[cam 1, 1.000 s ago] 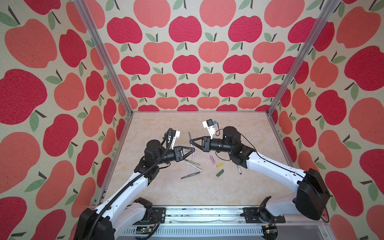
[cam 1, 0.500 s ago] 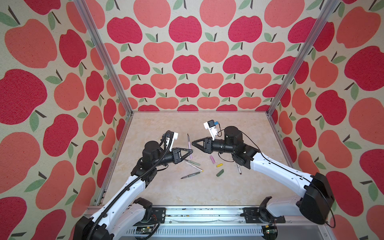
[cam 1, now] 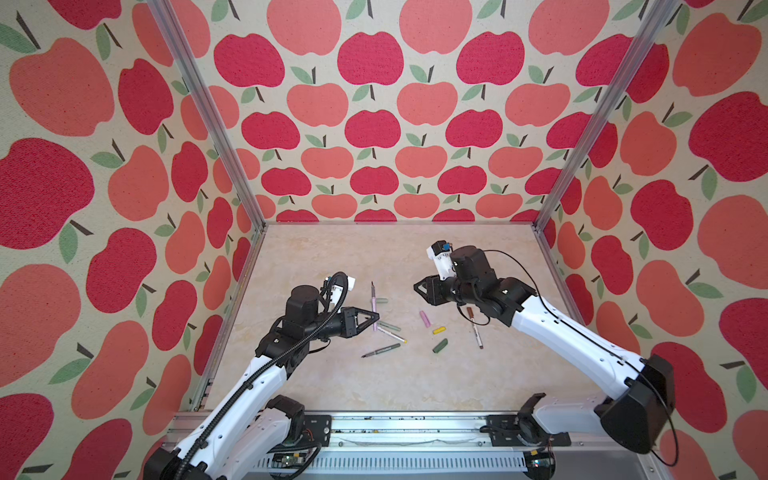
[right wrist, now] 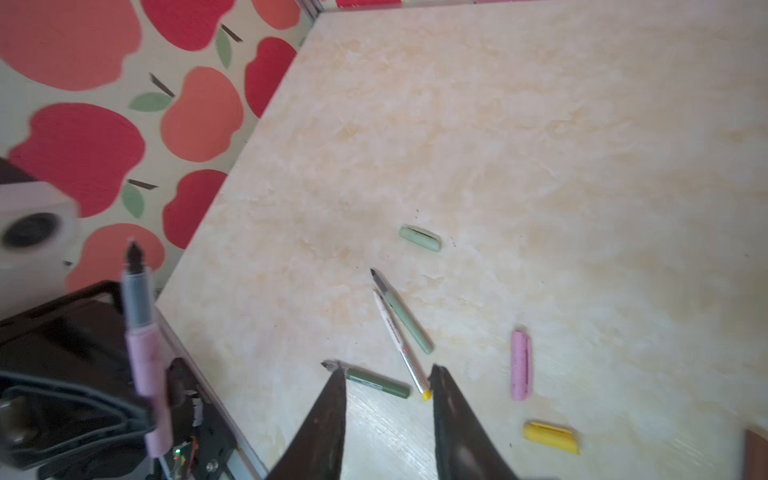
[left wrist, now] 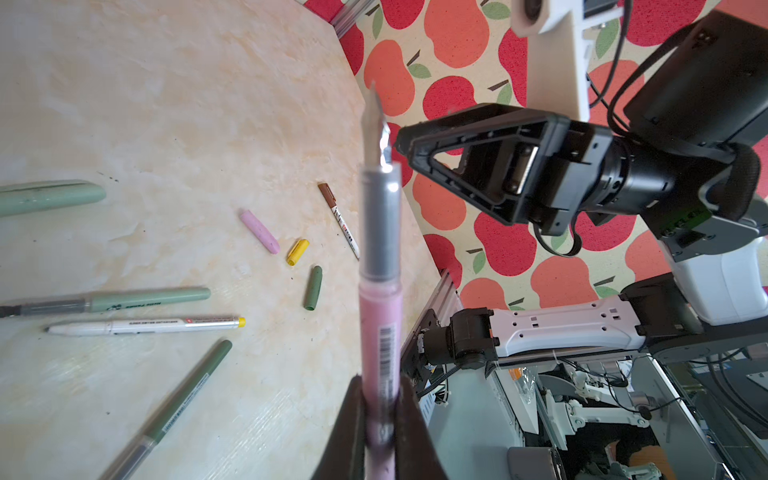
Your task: Insert the pens into the pen caps
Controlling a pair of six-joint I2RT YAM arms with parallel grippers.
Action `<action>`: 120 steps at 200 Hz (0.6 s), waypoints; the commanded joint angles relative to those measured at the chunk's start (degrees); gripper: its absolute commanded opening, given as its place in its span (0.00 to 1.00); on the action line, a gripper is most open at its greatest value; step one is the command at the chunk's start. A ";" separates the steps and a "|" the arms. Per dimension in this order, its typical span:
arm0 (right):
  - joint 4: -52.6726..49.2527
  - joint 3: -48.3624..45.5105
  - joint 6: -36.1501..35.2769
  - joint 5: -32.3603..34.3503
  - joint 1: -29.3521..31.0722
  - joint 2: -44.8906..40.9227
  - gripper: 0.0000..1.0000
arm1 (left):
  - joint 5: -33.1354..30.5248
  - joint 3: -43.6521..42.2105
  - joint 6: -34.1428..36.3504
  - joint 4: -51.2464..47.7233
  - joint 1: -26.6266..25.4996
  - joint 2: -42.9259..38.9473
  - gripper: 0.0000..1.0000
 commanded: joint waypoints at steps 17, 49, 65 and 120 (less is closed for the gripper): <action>-15.06 3.91 -4.34 7.41 -0.26 12.10 0.39 | -2.00 0.85 2.11 -6.26 0.33 -0.68 0.00; -14.55 5.91 -0.95 3.03 -0.17 18.52 0.53 | -2.46 -0.30 1.81 -5.52 0.26 -1.16 0.00; -13.00 5.94 1.44 0.76 -0.17 20.40 0.58 | -2.55 -0.74 1.81 -4.99 0.25 -1.03 0.00; -4.59 2.50 9.98 -7.92 -0.34 25.43 0.63 | -2.63 -2.16 1.73 -3.48 0.35 -1.81 0.00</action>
